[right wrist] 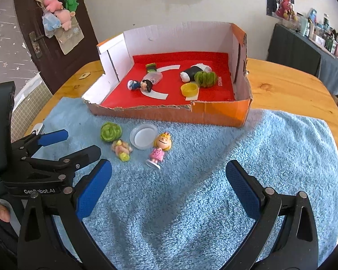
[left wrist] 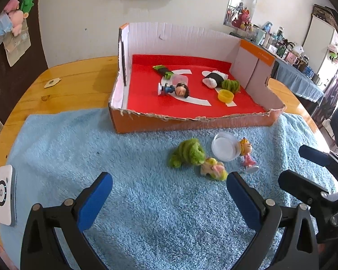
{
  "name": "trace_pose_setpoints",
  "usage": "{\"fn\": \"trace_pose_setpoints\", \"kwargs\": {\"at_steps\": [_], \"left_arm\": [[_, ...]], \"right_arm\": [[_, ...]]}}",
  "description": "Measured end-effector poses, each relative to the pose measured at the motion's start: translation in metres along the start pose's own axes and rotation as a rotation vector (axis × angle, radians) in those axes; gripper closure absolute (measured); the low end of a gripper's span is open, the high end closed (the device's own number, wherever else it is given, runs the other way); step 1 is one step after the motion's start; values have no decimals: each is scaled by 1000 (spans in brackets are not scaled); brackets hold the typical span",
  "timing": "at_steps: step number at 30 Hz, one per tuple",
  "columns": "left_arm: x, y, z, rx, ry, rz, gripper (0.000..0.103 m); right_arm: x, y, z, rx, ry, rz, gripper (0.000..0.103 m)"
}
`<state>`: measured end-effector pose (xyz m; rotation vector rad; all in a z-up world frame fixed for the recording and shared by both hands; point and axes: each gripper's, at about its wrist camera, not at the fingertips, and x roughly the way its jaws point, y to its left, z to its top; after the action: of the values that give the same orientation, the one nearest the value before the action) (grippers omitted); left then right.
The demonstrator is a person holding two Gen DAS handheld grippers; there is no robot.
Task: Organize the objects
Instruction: 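Withdraw both grippers from the box back toward the remaining toys on the towel, then grasp the green leafy toy with the left gripper while the right grasps the pink-dress girl figurine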
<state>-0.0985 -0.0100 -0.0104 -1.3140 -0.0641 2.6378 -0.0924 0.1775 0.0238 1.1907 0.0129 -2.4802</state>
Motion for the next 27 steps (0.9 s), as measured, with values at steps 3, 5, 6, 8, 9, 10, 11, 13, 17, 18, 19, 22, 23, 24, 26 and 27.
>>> {"fn": "trace_pose_setpoints", "kwargs": {"at_steps": [3, 5, 6, 8, 9, 10, 11, 13, 17, 18, 19, 22, 23, 24, 26, 27], "left_arm": [[2, 0, 0, -1, -4, 2, 0], [4, 1, 2, -2, -8, 1, 0], [5, 1, 2, -3, -12, -2, 0], [6, 2, 4, -6, -22, 6, 0], [7, 3, 5, -7, -26, 13, 0], [8, 3, 5, -6, -27, 12, 1], [9, 4, 6, -3, -24, 6, 3], [12, 4, 8, 2, -16, 0, 8], [19, 1, 10, 8, -1, -18, 21], [20, 1, 11, 11, 1, -20, 25], [22, 0, 11, 15, 4, -22, 27], [27, -3, 12, 25, 12, -30, 35], [27, -4, 13, 27, 13, -33, 36], [28, -4, 14, 31, 13, -35, 38], [29, -5, 15, 33, 10, -38, 42], [30, -4, 16, 32, 12, -41, 44]], "right_arm": [[3, -3, -1, 4, 3, -5, 0], [4, -3, 0, 2, 1, -19, 0], [5, -3, 0, -1, 1, -23, 0], [7, -4, 1, -7, 0, -34, 0], [8, -4, 2, -8, 1, -39, 1], [9, -4, 2, -8, 2, -41, 2], [11, -4, 3, -9, 5, -41, 5], [14, -5, 3, -8, 12, -38, 21], [23, -5, 5, -6, 36, -27, 36], [25, -4, 5, -7, 39, -23, 40], [27, -3, 6, -9, 44, -16, 43], [32, 0, 7, -15, 54, -2, 48], [35, 1, 8, -18, 58, 4, 48], [37, 2, 9, -20, 61, 9, 49], [41, 4, 11, -22, 68, 15, 51], [43, 4, 12, -24, 70, 17, 53]]}}
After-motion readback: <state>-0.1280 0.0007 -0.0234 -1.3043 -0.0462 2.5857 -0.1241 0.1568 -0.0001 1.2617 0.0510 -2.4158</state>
